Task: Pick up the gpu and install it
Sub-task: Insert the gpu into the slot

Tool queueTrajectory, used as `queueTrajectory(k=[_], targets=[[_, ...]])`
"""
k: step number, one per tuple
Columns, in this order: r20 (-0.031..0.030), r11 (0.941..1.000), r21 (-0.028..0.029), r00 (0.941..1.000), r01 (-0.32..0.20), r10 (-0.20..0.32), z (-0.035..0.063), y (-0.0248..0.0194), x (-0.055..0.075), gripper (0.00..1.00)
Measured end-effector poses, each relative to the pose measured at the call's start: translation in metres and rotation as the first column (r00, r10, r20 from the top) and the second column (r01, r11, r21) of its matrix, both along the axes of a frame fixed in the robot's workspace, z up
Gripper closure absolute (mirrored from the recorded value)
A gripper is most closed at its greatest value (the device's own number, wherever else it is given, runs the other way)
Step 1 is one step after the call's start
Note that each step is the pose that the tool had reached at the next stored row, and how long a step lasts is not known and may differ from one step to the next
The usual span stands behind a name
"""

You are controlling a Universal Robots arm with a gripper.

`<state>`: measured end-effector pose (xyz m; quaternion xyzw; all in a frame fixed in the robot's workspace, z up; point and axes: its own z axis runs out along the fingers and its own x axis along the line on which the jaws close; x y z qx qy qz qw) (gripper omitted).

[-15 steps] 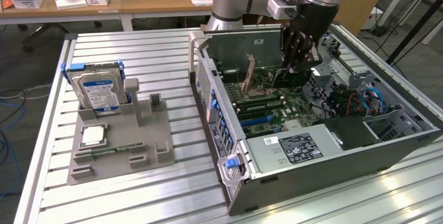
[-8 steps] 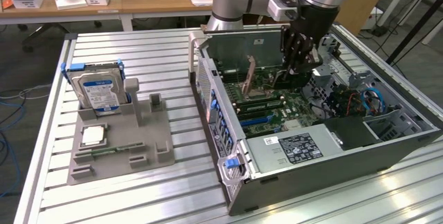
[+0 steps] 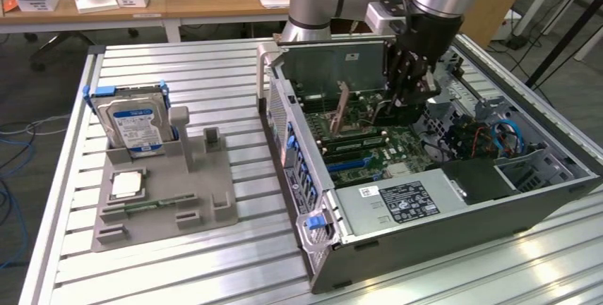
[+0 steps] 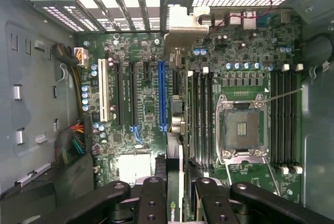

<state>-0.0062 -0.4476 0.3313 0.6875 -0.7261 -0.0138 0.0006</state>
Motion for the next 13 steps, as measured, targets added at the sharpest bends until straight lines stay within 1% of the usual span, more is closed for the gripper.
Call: queueTrajectory(k=[4,10,13], targets=[[0.0013,1.0000,-0.0004,1.0000,0.000,0.000,-0.0036,-0.0027,-0.001,0.74],[0.0038,1.0000,-0.0002,1.0000,0.000,0.000,-0.0093,-0.0045,-0.005,0.74],[0.0041,1.0000,-0.0001,1.0000,0.000,0.000,-0.0117,-0.0053,-0.007,0.74]])
